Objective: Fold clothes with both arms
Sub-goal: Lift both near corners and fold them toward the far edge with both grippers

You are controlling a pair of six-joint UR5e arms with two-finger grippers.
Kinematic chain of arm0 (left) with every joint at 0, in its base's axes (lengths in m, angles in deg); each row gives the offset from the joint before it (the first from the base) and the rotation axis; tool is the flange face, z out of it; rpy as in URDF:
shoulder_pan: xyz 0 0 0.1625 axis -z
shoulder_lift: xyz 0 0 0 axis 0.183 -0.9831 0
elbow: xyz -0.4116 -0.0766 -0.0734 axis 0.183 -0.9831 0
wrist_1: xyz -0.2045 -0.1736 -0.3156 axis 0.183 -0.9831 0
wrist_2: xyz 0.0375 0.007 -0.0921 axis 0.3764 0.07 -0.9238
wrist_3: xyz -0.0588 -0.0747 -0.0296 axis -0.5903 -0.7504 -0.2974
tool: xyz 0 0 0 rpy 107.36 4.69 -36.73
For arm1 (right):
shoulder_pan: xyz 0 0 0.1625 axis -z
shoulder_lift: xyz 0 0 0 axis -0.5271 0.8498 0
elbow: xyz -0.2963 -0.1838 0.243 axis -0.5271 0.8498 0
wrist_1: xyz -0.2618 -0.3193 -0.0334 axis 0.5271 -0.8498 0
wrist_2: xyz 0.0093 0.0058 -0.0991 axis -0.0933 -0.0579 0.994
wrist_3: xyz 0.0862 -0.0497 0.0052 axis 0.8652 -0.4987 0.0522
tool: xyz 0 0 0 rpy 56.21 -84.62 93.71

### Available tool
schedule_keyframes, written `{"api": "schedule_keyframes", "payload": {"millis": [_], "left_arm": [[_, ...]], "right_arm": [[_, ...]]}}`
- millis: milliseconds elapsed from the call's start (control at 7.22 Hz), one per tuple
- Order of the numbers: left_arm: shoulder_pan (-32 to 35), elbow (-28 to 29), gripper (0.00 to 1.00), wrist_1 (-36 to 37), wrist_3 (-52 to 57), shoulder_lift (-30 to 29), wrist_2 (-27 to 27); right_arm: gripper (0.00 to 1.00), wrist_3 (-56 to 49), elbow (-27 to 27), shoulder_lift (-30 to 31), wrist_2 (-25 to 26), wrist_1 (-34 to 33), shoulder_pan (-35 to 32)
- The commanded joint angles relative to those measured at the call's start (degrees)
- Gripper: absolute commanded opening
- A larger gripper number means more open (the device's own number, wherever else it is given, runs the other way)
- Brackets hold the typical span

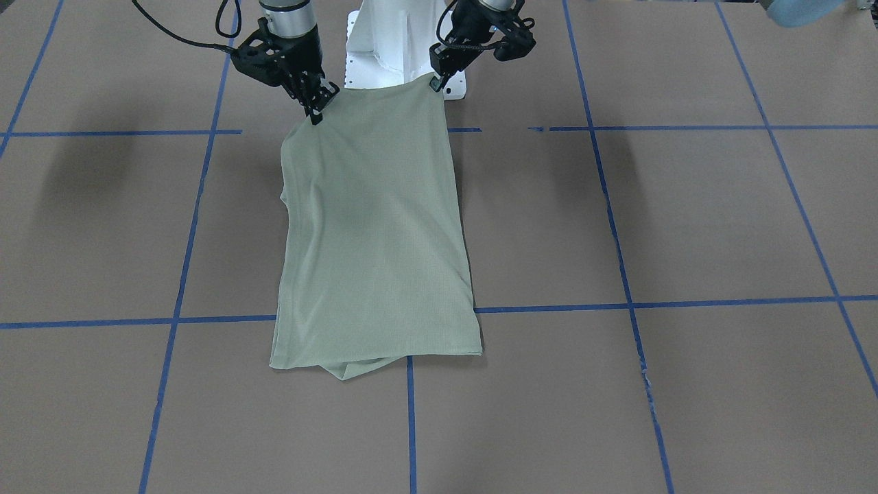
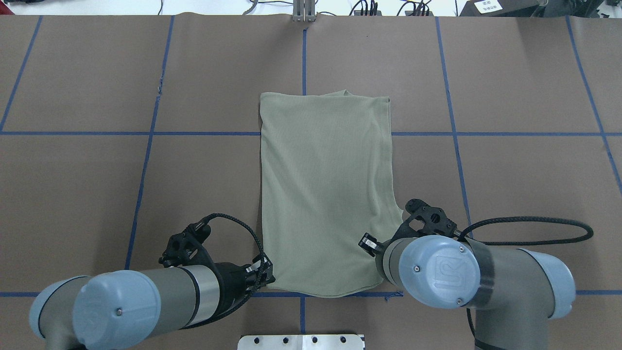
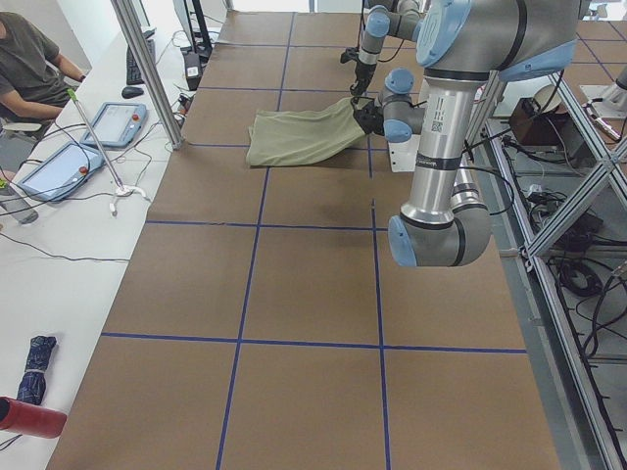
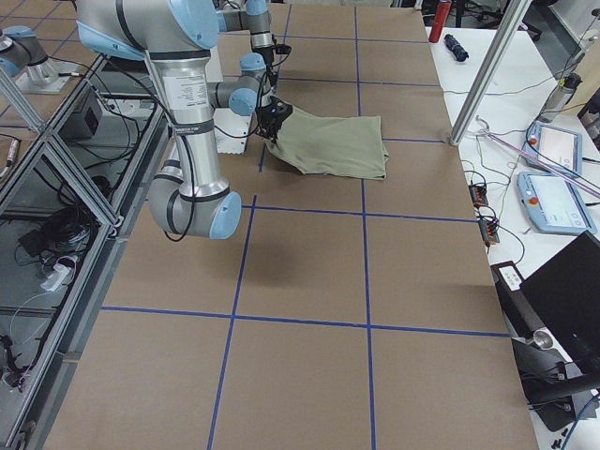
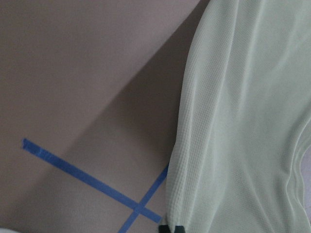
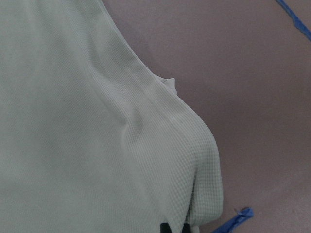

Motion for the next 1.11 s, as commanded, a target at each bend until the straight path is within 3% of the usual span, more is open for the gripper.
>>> {"api": "schedule_keyframes", "payload": {"millis": [0,138,554,969], "left_arm": [[1.07,-2.92,0.0,5.95,0.43,-1.73,0.12],[6.3,-2.05,0.0,6.06,6.28,-3.48,-0.14],[18.19,8.65,0.0,4.93,17.65,-9.02,-0.58],[23.04,21.56,0.0,-3.56,21.62,-11.76,-0.49]], "right_arm": [[0.0,0.31,-3.97,-2.08,0.05,-4.08,-0.24],[0.0,-0.65,-0.4,-4.71,-0.29,-4.26,-4.69],[0.0,-14.77,14.36,-13.15,-7.75,-3.3,-19.11],[0.0,-17.87,30.52,-16.86,-11.8,10.88,-24.5]]}}
